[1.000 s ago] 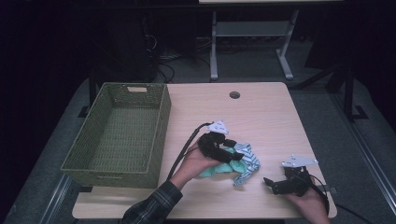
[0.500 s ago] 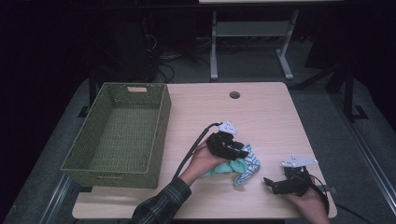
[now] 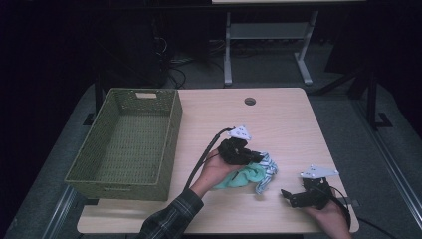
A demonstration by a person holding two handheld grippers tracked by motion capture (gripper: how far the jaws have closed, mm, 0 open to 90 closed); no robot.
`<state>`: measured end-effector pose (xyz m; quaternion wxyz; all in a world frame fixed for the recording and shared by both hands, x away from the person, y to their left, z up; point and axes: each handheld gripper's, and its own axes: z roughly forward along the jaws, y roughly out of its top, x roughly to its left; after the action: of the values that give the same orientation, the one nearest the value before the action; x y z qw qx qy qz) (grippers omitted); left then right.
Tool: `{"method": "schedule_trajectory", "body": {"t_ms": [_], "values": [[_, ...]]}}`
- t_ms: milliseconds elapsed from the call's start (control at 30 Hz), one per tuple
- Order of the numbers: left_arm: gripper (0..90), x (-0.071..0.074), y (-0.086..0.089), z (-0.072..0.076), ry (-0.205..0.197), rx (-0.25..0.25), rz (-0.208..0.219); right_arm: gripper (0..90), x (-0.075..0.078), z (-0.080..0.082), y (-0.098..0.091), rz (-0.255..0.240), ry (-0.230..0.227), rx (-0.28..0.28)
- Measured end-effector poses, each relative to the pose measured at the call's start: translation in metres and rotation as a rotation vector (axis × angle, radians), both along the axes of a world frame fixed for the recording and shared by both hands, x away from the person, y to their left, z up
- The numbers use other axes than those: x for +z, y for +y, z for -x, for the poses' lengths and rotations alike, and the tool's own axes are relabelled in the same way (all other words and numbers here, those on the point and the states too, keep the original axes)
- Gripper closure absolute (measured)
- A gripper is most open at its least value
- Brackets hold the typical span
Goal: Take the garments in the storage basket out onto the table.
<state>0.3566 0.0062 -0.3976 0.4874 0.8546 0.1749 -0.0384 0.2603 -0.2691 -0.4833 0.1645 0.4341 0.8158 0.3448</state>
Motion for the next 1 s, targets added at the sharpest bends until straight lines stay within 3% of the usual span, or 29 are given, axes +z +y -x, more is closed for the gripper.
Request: {"method": "schedule_trajectory", "body": {"t_ms": [100, 300, 733, 1000], "values": [[84.0, 0.015, 0.005, 0.001, -0.014, -0.01, 0.03, 1.8, 0.0, 0.0, 0.0, 0.0, 0.0, 0.0], [84.1, 0.031, 0.01, 0.003, -0.021, -0.01, 0.06, 1.8, 0.0, 0.0, 0.0, 0.001, -0.001, 0.0], [84.2, 0.072, 0.021, 0.012, -0.055, 0.009, 0.187, 1.8, 0.0, 0.0, 0.0, 0.0, 0.0, -0.001], [84.2, 0.089, 0.029, 0.021, -0.078, 0.023, 0.223, 1.8, 0.0, 0.0, 0.0, -0.001, 0.0, 0.0]]}}
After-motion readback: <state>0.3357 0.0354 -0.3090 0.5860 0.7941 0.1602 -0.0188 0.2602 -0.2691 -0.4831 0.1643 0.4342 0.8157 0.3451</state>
